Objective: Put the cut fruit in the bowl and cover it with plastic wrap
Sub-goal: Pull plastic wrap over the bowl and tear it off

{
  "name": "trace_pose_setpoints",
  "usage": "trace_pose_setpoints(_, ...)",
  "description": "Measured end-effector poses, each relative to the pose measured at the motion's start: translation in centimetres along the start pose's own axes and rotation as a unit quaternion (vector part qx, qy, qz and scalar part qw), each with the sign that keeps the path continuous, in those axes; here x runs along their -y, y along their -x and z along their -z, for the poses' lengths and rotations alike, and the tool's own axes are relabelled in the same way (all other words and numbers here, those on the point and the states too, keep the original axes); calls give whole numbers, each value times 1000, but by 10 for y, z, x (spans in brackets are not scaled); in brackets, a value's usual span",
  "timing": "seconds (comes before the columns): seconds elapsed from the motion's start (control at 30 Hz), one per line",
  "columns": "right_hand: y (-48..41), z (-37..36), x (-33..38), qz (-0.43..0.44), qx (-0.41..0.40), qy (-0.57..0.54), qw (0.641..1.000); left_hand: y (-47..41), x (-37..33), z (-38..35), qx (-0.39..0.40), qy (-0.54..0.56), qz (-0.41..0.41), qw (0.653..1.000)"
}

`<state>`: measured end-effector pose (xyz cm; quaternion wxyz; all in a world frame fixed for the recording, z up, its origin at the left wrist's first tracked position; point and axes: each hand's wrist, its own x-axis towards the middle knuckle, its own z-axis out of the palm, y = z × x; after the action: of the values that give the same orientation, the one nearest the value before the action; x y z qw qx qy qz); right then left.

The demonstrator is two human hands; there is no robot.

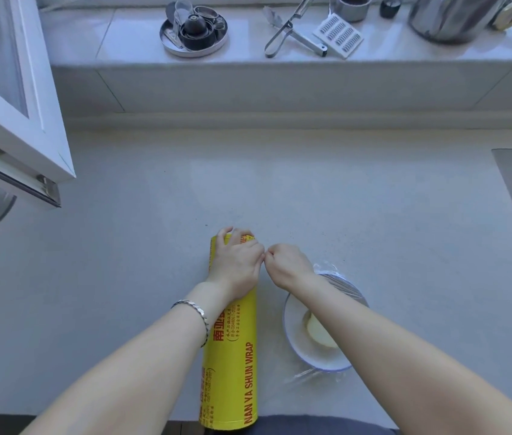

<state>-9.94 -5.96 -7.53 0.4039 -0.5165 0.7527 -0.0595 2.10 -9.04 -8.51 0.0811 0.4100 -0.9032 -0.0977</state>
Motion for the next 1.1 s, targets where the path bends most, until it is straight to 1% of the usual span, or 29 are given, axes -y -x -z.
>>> trace_pose_setpoints(0.07,-4,3,-1,-23,12,5,1000,0,-3,-1,1,27,-2,1000)
trace_pose_setpoints(0.13,-8,6,0,-17,22,10,1000,-1,-7,0,2,34,-5,999)
trace_pose_setpoints(0.2,-8,6,1,20,31,13,999,-1,-6,2,15,86,36,995)
trace_pose_setpoints(0.27,-6,6,-2,61,20,8,998,1,1,5,22,140,81,987)
trace_pose_setpoints(0.4,6,2,-17,152,-13,9,988,7,10,5,15,164,87,983)
trace_pose_setpoints(0.53,17,-4,-30,284,-110,9,953,4,4,-2,-26,115,68,991)
trace_pose_setpoints(0.6,17,-8,-35,307,-142,33,940,3,2,-5,-60,80,46,994)
trace_pose_setpoints(0.7,14,-9,-39,335,-204,57,918,0,-2,-7,-70,42,28,996)
trace_pose_setpoints(0.77,16,-9,-40,367,-225,83,899,-3,-5,-7,-66,32,33,997)
trace_pose_setpoints(0.83,22,-16,-44,420,-217,114,874,-5,-6,-7,-59,39,42,997)
trace_pose_setpoints(0.87,28,-21,-46,428,-207,115,872,-4,-5,-7,-56,47,43,996)
trace_pose_setpoints(0.93,36,-23,-50,389,-186,96,897,0,0,-7,-48,72,46,995)
trace_pose_setpoints(1.0,39,-18,-48,306,-172,71,934,3,8,-2,-26,112,64,991)
trace_pose_setpoints(1.03,39,-13,-45,261,-147,54,953,5,12,2,-5,132,76,988)
trace_pose_setpoints(1.07,39,-8,-42,222,-117,32,967,8,14,6,9,153,84,985)
trace_pose_setpoints(1.1,39,-4,-38,196,-103,13,975,11,15,7,7,169,92,981)
